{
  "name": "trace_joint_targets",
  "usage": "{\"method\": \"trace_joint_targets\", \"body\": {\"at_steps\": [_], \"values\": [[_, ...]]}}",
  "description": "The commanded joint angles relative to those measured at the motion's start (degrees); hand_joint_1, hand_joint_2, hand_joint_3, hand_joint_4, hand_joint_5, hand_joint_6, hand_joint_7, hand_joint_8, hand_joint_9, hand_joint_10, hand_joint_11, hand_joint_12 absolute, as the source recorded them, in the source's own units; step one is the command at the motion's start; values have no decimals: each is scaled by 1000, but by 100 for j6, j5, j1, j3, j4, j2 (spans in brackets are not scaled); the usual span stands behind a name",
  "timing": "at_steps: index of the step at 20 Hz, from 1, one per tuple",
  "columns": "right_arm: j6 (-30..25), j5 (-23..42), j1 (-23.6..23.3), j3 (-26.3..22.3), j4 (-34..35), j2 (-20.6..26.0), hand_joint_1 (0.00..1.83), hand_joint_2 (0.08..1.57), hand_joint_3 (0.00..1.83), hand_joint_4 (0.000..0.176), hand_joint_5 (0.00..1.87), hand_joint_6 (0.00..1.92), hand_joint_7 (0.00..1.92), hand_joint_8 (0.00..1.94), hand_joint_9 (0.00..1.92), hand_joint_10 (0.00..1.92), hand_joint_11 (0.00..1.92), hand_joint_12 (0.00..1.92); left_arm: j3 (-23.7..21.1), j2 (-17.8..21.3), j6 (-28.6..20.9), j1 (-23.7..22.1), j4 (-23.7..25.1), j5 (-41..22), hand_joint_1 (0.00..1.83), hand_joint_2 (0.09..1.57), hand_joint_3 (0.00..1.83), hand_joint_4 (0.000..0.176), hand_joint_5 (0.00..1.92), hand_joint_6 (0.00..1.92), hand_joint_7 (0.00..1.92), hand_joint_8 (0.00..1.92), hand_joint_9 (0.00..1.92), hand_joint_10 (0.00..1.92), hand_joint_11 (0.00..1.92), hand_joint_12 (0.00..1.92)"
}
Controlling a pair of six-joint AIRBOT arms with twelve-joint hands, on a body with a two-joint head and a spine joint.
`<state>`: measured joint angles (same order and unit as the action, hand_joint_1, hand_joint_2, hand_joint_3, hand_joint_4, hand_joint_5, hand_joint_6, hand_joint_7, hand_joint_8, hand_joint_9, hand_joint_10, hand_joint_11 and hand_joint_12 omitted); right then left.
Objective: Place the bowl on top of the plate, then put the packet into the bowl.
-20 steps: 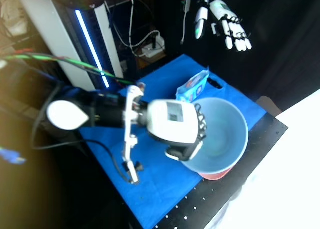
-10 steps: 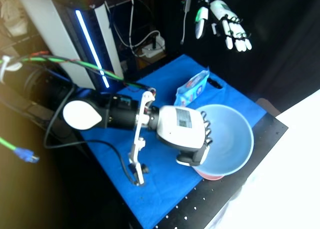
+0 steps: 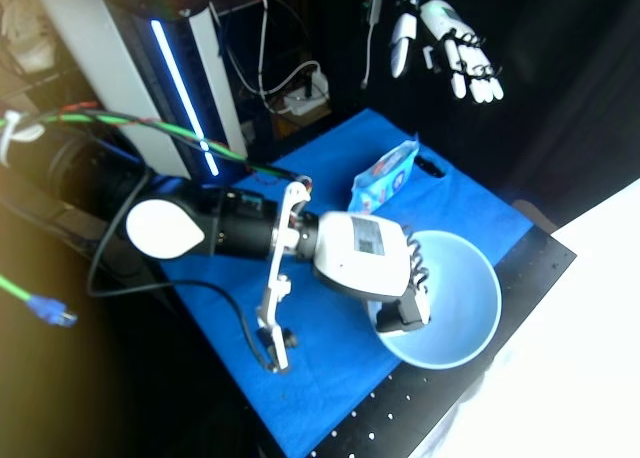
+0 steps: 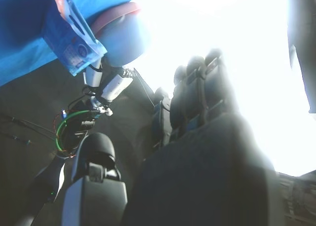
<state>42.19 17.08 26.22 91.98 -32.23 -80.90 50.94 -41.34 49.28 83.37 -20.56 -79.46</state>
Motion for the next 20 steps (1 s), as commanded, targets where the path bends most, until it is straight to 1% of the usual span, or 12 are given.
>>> {"method": "trace_joint_targets", "body": {"at_steps": [1, 5, 7, 8, 9, 10, 11, 13, 14, 16, 19, 20], "values": [[24, 467, -133, -1, 84, 9, 500, 1274, 1, 0, 987, 29, 1001, 687, 914, 1239, 817, 1630, 42, -24, -47, -45, -69, -688, 143, 1185, 0, 176, 151, 2, 156, 1, 121, 4, 27, 21], [24, 466, -132, -75, 28, 18, 296, 1252, 0, 0, 728, 0, 945, 342, 824, 876, 624, 1453, 40, -29, -49, -45, -69, -688, 148, 1187, 0, 176, 147, 0, 145, 0, 109, 0, 17, 19], [24, 467, -132, -159, 18, 20, 157, 1209, 0, 0, 386, 0, 554, 26, 640, 183, 430, 907, 39, -29, -52, -45, -69, -691, 155, 1177, 0, 176, 144, 0, 139, 0, 105, 2, 11, 18], [24, 467, -132, -186, 19, 32, 105, 1187, 0, 22, 300, 0, 459, 4, 604, 56, 430, 759, 38, -33, -53, -45, -71, -690, 154, 1178, 0, 176, 143, 0, 138, 0, 105, 1, 13, 19], [24, 467, -132, -205, 19, 44, 105, 1167, 0, 47, 226, 0, 402, 0, 582, 15, 408, 762, 38, -36, -53, -45, -71, -688, 169, 1182, 0, 176, 147, 1, 140, 1, 102, 0, 8, 18], [24, 467, -132, -219, 18, 56, 101, 1152, 0, 54, 182, 0, 345, 0, 530, 2, 374, 749, 38, -37, -53, -45, -71, -688, 177, 1178, 0, 176, 150, 3, 143, 2, 102, 0, 5, 17], [24, 467, -132, -236, 18, 74, 82, 1124, 0, 74, 116, 0, 277, 0, 470, 0, 340, 734, 38, -37, -53, -45, -72, -690, 170, 1177, 0, 176, 149, 2, 144, 2, 102, 0, 0, 16], [24, 468, -132, -261, 18, 103, 71, 1108, 0, 77, 53, 0, 189, 0, 358, 0, 257, 709, 34, -38, -53, -45, -72, -690, 137, 1182, 0, 176, 150, 1, 150, 3, 105, 1, 2, 17], [24, 468, -132, -272, 18, 119, 98, 1076, 0, 106, 28, 0, 124, 0, 291, 0, 215, 736, 31, -38, -54, -45, -73, -689, 154, 1174, 0, 176, 149, 1, 147, 1, 102, 0, 0, 16], [24, 470, -133, -336, 20, 206, 115, 1046, 0, 112, 0, 0, 40, 0, 166, 0, 21, 871, 30, -38, -54, -45, -73, -690, 166, 1168, 0, 176, 151, 1, 145, 0, 99, 0, 0, 15], [24, 693, -174, -615, 38, 516, 111, 1023, 0, 120, 0, 0, 8, 2, 69, 10, 0, 663, 24, -37, -55, -44, -81, -700, 178, 1162, 0, 176, 153, 1, 147, 1, 99, 0, 0, 2], [24, 765, -176, -683, 49, 588, 122, 1011, 0, 149, 0, 0, 1, 0, 32, 10, 0, 535, 22, -37, -55, -44, -83, -701, 172, 1164, 0, 176, 155, 2, 145, 0, 94, 0, 0, 0]]}}
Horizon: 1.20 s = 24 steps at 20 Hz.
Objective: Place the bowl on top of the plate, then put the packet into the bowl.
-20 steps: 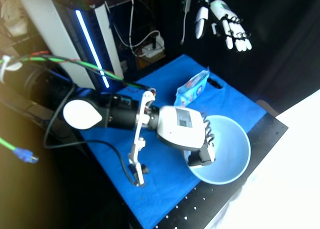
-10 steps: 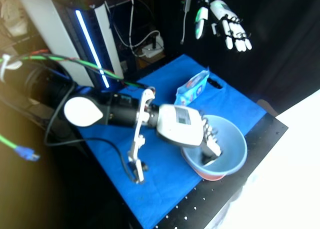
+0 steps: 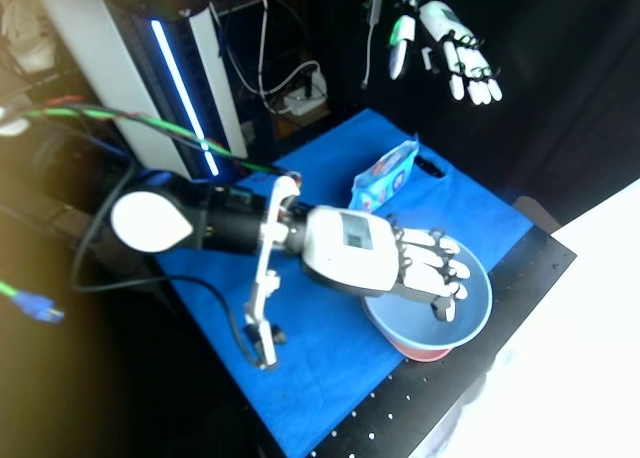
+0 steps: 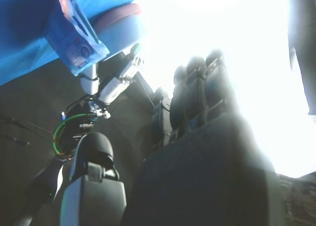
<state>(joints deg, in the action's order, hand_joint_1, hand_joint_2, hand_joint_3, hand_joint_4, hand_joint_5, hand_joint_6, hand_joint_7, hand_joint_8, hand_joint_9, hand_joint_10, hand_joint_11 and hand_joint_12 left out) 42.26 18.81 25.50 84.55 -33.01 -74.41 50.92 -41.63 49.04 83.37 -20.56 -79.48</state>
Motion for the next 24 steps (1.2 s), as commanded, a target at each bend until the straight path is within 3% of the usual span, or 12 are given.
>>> {"method": "trace_joint_targets", "body": {"at_steps": [1, 3, 5, 9, 10, 12, 13, 14, 15, 18, 20, 24], "values": [[17, 784, -104, -83, 141, 94, 147, 1017, 0, 156, 0, 0, 0, 0, 6, 1, 0, 201, 20, -8, -31, -44, -87, -705, 168, 1165, 0, 176, 163, 5, 158, 5, 106, 5, 3, 1], [17, 1071, -103, -358, 308, 426, 145, 1025, 3, 165, 0, 0, 0, 0, 0, 0, 0, 7, 13, -8, -31, -42, -98, -722, 218, 1159, 0, 175, 160, 2, 158, 4, 106, 4, 2, 1], [17, 1425, -97, -676, 578, 687, 137, 1032, 5, 148, 0, 0, 0, 0, 0, 0, 0, 0, 21, -7, -29, -42, -99, -721, 351, 1114, 0, 172, 166, 3, 162, 4, 109, 4, 14, 6], [46, 1786, 111, -987, 834, 1091, 82, 1016, 0, 159, 0, 0, 0, 0, 0, 0, 1, 0, 67, -11, -27, -46, -96, -727, 678, 878, 0, 176, 95, 0, 123, 0, 83, 0, 27, 18], [47, 1996, 312, -1084, 1086, 1205, 42, 1062, 13, 134, 0, 0, 0, 0, 0, 0, 0, 0, 109, -38, -27, -79, -98, -720, 687, 827, 0, 176, 55, 0, 106, 0, 81, 0, 24, 19], [47, 2185, 445, -1166, 1229, 1288, 50, 1069, 13, 123, 0, 0, 0, 0, 0, 0, 0, 0, 156, -82, -27, -146, -107, -670, 687, 784, 0, 176, 23, 0, 75, 0, 56, 0, 8, 15], [47, 2299, 519, -1230, 1318, 1356, 79, 1054, 4, 148, 0, 0, 0, 0, 0, 0, 0, 0, 212, -129, -27, -250, -95, -557, 683, 754, 0, 176, 20, 1, 83, 5, 85, 11, 111, 64], [47, 2482, 615, -1342, 1423, 1485, 65, 1062, 7, 115, 0, 0, 0, 0, 0, 0, 0, 0, 305, -206, -27, -437, 0, -353, 695, 739, 0, 176, 23, 3, 98, 10, 102, 18, 129, 75], [47, 2613, 694, -1421, 1506, 1587, 63, 1077, 12, 51, 8, 3, 1, 0, 0, 0, 0, 0, 391, -277, -26, -632, 116, -150, 695, 725, 0, 176, 38, 1, 113, 3, 108, 7, 141, 96], [47, 3148, 1030, -1740, 1843, 2029, 116, 1043, 0, 68, 0, 0, 0, 0, 0, 0, 0, 0, 815, -676, -25, -1611, 691, 822, 707, 696, 0, 176, 19, 0, 99, 3, 82, 6, 25, 58], [47, 3583, 1348, -1905, 2153, 2227, 155, 1060, 4, 103, 0, 0, 0, 0, 0, 0, 0, 0, 1072, -981, -27, -2117, 1001, 1327, 651, 743, 6, 176, 3, 0, 96, 2, 78, 3, 15, 34], [47, 4038, 1761, -2086, 2511, 2395, 91, 1039, 0, 119, 0, 0, 0, 0, 0, 0, 0, 0, 1348, -1302, -35, -2603, 1343, 1975, 715, 782, 16, 176, 35, 10, 96, 5, 79, 13, 45, 51]]}}
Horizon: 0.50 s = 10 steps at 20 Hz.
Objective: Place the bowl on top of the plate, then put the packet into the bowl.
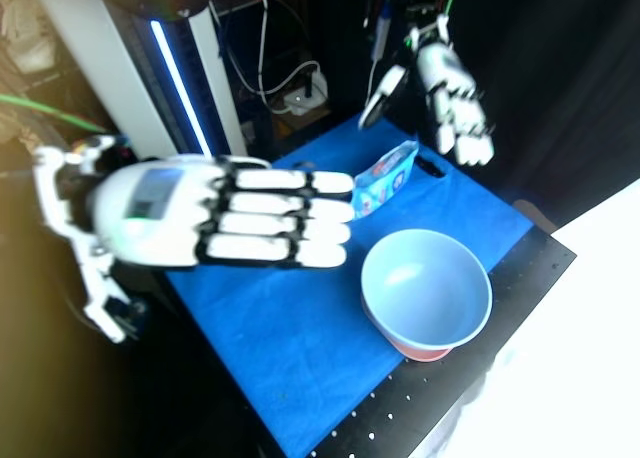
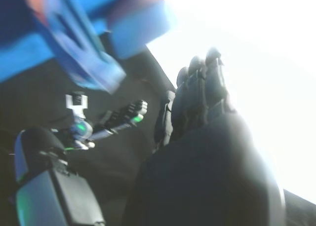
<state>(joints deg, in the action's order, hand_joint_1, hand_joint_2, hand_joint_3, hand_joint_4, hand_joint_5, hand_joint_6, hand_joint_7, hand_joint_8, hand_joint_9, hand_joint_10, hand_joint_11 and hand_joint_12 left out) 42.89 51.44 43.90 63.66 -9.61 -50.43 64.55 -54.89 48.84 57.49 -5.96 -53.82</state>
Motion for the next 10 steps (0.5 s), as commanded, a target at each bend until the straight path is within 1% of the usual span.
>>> {"method": "trace_joint_targets", "body": {"at_steps": [1, 2, 3, 4, 5, 6, 7, 8, 9, 10], "values": [[-17, 816, -23, -8, 229, 5, 83, 1077, 10, 96, 0, 0, 8, 3, 0, 0, 0, 0, 67, -58, -33, -136, -10, -391, 719, 797, 6, 176, 63, 5, 131, 3, 125, 9, 76, 79], [-17, 831, 20, -9, 283, 7, 76, 1103, 18, 94, 0, 0, 1, 0, 0, 0, 0, 0, 169, -171, -60, -281, 117, -164, 736, 785, 1, 176, 128, 3, 202, 3, 200, 9, 134, 135], [-17, 831, 35, -9, 299, 8, 83, 1114, 18, 109, 0, 0, 0, 0, 0, 0, 0, 0, 224, -229, -77, -359, 181, -56, 808, 771, 4, 176, 199, 7, 271, 6, 267, 3, 119, 396], [-17, 831, 56, -9, 318, 9, 75, 1115, 15, 117, 0, 0, 0, 0, 0, 0, 0, 0, 297, -307, -99, -456, 259, 78, 891, 791, 0, 116, 284, 9, 348, 7, 337, 3, 92, 708], [-17, 831, 75, -9, 342, 9, 65, 1114, 11, 108, 0, 0, 0, 0, 0, 0, 0, 0, 362, -375, -121, -543, 325, 203, 995, 857, 3, 21, 428, 12, 528, 17, 518, 33, 227, 793], [-17, 831, 87, -9, 363, 9, 53, 1125, 13, 91, 0, 0, 0, 0, 0, 0, 0, 0, 410, -425, -127, -595, 342, 262, 1071, 896, 1, 0, 554, 8, 675, 15, 652, 38, 333, 764], [-17, 841, 93, -8, 400, 10, 35, 1134, 13, 79, 0, 0, 1, 0, 0, 0, 0, 0, 455, -468, -131, -627, 342, 302, 1085, 945, 1, 0, 624, 4, 751, 8, 730, 29, 400, 726], [-17, 849, 96, -8, 416, 13, 59, 1125, 6, 96, 0, 0, 0, 0, 0, 0, 0, 0, 491, -499, -132, -648, 342, 369, 1117, 969, 1, 0, 733, 8, 855, 13, 834, 35, 479, 751], [-17, 855, 104, -8, 428, 18, 75, 1130, 6, 97, 0, 0, 0, 0, 0, 0, 0, 0, 542, -544, -137, -678, 347, 462, 1191, 997, 0, 0, 849, 10, 970, 16, 964, 48, 593, 836], [-17, 855, 113, -8, 428, 19, 65, 1123, 2, 105, 0, 0, 0, 0, 0, 0, 0, 0, 575, -568, -144, -692, 348, 512, 1243, 1049, 4, 0, 958, 710, 1157, 545, 1088, 18, 737, 804]]}}
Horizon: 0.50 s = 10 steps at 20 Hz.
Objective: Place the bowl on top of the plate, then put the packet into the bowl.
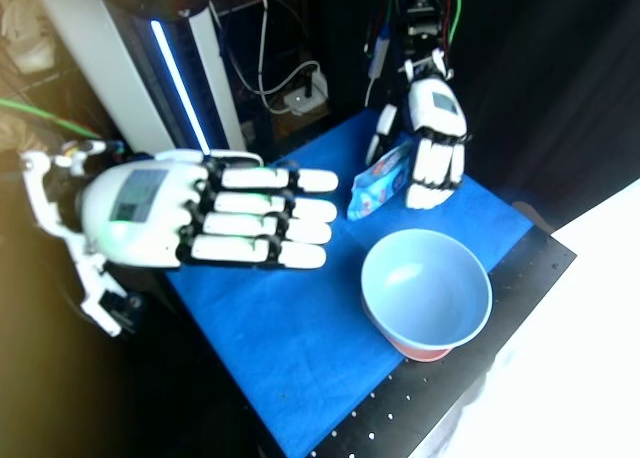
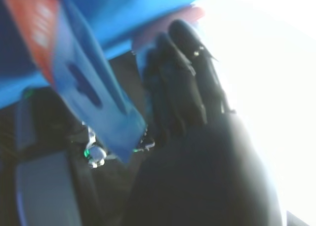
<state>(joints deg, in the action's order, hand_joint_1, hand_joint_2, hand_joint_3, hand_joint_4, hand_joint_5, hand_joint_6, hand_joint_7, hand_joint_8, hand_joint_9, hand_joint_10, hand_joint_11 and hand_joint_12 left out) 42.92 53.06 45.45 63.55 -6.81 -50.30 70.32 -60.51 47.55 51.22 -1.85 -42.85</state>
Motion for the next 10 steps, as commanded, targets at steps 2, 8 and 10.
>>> {"method": "trace_joint_targets", "body": {"at_steps": [2, 8, 10], "values": [[-19, 693, -6, 3, 158, 0, 58, 1116, 0, 106, 0, 0, 0, 0, 0, 0, 0, 0, 55, -27, -119, -107, -54, -604, 1387, 1055, 1, 0, 1019, 825, 1180, 532, 1041, 1030, 903, 810], [-19, 693, 183, 2, 310, -2, 61, 1141, 6, 96, 0, 0, 0, 0, 0, 0, 0, 0, 85, 168, -228, -654, 394, -602, 1300, 1057, 0, 0, 1135, 542, 1098, 923, 1138, 814, 986, 1072], [-20, 693, 235, -3, 347, -6, 60, 1147, 7, 105, 0, 0, 0, 0, 0, 0, 0, 0, 91, 246, -302, -812, 538, -631, 1273, 1046, 0, 0, 1188, 459, 1125, 911, 1195, 543, 914, 1140]]}}
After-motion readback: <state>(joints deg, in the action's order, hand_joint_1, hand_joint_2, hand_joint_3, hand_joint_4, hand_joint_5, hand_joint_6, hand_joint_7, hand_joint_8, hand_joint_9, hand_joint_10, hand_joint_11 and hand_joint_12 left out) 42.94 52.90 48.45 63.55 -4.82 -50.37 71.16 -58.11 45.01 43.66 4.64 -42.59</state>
